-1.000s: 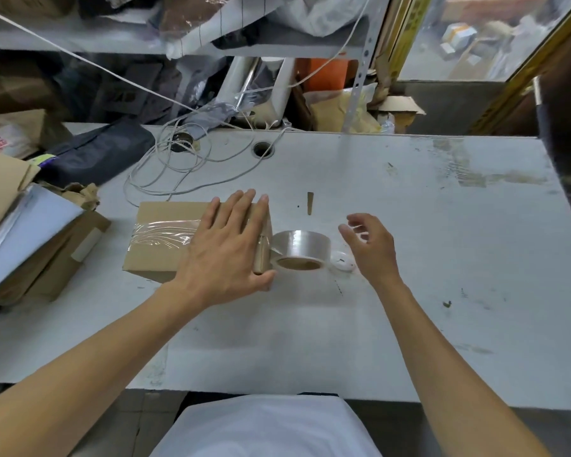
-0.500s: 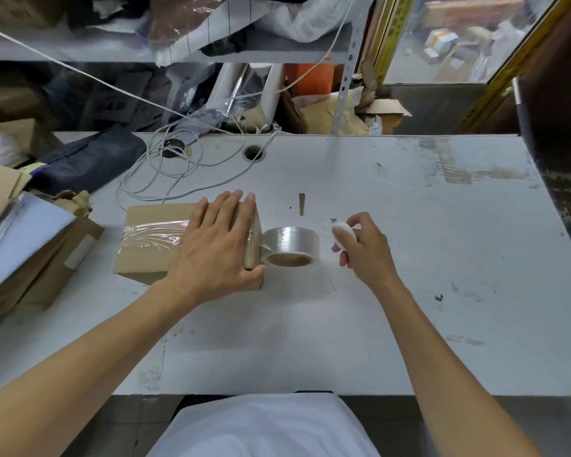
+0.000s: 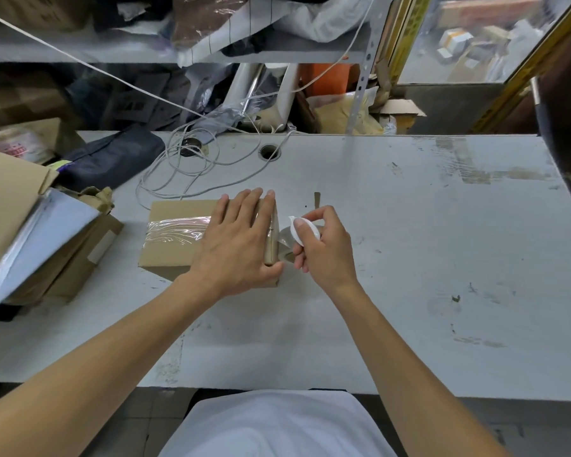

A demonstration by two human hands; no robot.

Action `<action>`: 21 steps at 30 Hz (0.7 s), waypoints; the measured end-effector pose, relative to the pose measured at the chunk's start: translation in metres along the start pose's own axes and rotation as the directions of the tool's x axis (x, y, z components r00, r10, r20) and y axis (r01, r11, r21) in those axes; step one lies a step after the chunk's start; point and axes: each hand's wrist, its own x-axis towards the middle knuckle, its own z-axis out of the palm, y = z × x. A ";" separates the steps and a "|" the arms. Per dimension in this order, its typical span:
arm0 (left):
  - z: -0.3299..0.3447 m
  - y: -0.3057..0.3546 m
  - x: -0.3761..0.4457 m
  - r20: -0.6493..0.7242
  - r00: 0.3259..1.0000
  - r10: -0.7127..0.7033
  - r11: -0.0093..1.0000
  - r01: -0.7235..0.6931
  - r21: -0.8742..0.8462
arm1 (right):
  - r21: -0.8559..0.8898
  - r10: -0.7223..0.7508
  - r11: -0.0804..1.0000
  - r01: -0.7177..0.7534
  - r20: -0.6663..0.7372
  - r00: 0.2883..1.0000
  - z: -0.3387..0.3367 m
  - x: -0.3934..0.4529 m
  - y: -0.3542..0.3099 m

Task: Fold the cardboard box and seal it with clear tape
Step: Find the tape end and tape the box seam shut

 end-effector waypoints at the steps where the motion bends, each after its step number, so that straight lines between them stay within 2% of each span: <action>1: 0.000 0.000 0.000 -0.001 1.000 0.000 1.000 0.000 0.001 | -0.016 0.000 1.000 -0.001 -0.006 1.000 0.002 0.002 -0.001; 9: 0.002 -0.001 0.000 -0.018 1.000 0.006 1.000 -0.006 -0.009 | -0.187 0.001 0.982 0.018 0.100 0.995 -0.003 -0.030 0.013; 16: 0.003 -0.002 0.001 0.003 1.000 0.007 1.000 -0.007 0.009 | -0.067 0.005 0.998 -0.007 -0.031 1.000 -0.008 -0.024 0.008; 21: 0.003 0.000 -0.001 -0.006 1.000 -0.005 1.000 0.005 -0.003 | -0.072 0.001 0.997 -0.003 -0.025 1.000 0.009 0.013 -0.005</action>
